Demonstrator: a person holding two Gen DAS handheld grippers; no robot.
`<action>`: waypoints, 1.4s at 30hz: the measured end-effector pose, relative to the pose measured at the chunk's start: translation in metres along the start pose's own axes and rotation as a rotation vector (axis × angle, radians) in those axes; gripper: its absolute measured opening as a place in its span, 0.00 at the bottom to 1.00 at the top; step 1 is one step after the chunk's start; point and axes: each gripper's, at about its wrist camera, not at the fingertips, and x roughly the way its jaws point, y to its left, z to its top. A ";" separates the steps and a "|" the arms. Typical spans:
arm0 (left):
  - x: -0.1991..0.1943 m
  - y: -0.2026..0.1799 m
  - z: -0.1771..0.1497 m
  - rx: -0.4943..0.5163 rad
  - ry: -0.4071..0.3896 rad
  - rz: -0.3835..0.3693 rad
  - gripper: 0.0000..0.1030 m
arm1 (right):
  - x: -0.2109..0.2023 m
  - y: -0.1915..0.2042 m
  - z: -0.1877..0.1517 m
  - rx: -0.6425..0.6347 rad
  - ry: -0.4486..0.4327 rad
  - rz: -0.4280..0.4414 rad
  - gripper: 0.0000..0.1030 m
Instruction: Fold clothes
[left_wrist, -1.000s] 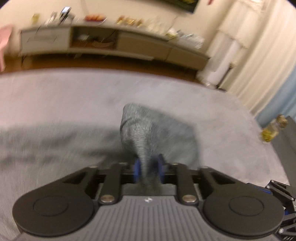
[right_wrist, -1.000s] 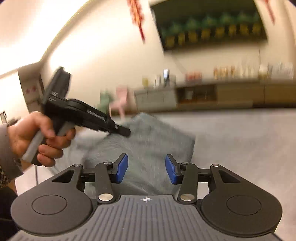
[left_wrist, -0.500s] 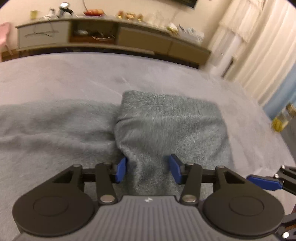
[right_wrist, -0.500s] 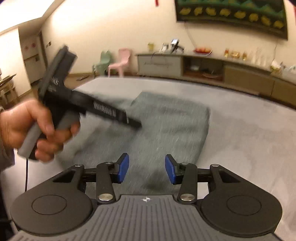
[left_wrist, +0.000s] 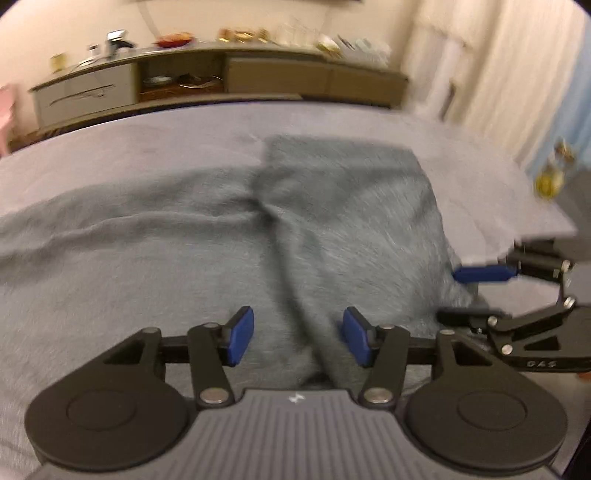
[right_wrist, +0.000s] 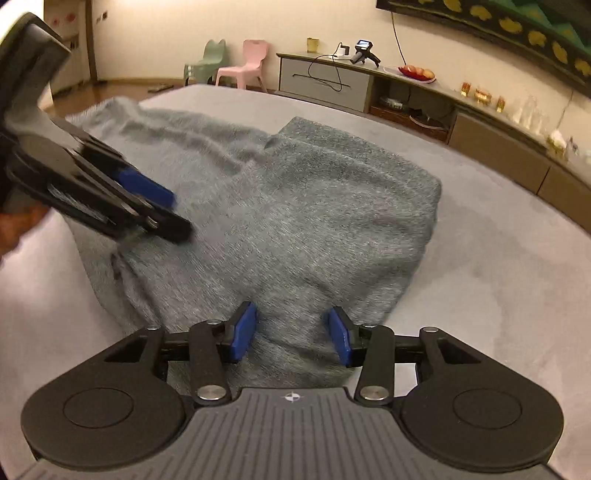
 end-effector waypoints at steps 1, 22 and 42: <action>-0.006 0.007 0.001 -0.028 -0.019 0.006 0.53 | 0.003 -0.005 -0.001 0.000 0.005 -0.016 0.49; 0.000 0.032 -0.024 -0.159 -0.006 0.064 0.57 | 0.039 -0.056 0.019 0.193 -0.006 -0.137 0.57; 0.023 -0.006 -0.020 -0.060 0.003 0.205 0.71 | 0.028 -0.022 0.028 0.027 -0.156 -0.053 0.56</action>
